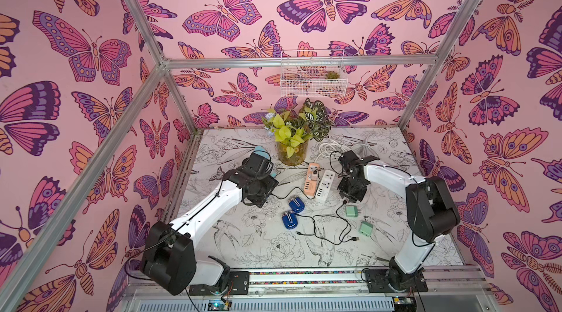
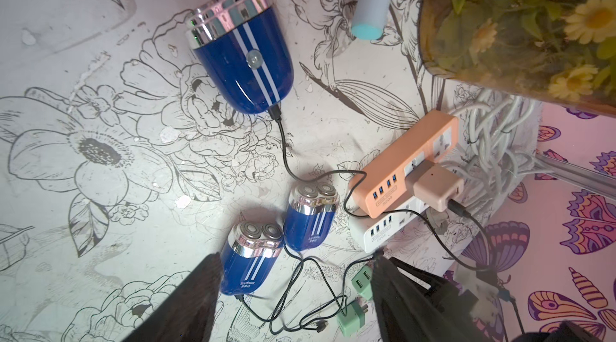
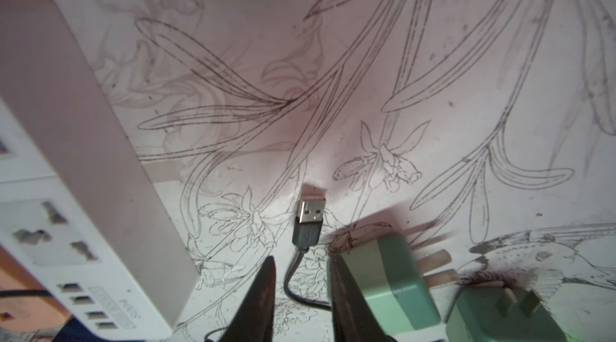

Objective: Charge the electric shaver
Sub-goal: Pick up the charging cable from the center of the board.

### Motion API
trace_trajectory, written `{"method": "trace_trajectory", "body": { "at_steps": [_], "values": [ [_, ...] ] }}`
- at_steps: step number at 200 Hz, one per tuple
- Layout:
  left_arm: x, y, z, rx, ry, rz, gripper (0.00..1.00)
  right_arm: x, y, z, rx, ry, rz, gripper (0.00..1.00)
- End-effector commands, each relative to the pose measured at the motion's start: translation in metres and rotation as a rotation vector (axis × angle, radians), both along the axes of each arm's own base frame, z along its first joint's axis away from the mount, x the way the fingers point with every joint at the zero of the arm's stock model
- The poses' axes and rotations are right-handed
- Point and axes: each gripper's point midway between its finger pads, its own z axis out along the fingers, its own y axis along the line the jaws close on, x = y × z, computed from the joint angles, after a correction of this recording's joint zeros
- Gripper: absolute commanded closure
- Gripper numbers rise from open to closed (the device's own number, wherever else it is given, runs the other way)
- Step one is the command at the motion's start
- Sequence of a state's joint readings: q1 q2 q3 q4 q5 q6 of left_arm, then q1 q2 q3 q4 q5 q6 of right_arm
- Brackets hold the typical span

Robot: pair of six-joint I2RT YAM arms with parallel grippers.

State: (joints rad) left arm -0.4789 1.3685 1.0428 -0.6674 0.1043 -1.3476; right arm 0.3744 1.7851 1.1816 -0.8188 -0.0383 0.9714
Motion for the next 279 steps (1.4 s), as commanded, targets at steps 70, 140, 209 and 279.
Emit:
{"method": "trace_trajectory", "body": {
  "at_steps": [70,140,209,279],
  "values": [
    [-0.012,0.008,-0.004,0.042,0.011,-0.020,0.30,-0.013,-0.009,-0.033,-0.026,0.081,-0.076,0.71],
    [-0.004,-0.003,0.005,0.053,-0.020,-0.049,0.36,-0.020,-0.016,-0.017,-0.017,0.066,-0.114,1.00],
    [0.023,-0.052,0.043,0.000,-0.239,-0.276,0.44,-0.005,-0.010,0.069,0.061,-0.108,-0.111,1.00],
    [0.001,-0.189,0.098,0.051,-0.862,-0.976,0.45,-0.018,0.011,0.132,0.234,-0.162,-0.104,1.00]
  ]
}}
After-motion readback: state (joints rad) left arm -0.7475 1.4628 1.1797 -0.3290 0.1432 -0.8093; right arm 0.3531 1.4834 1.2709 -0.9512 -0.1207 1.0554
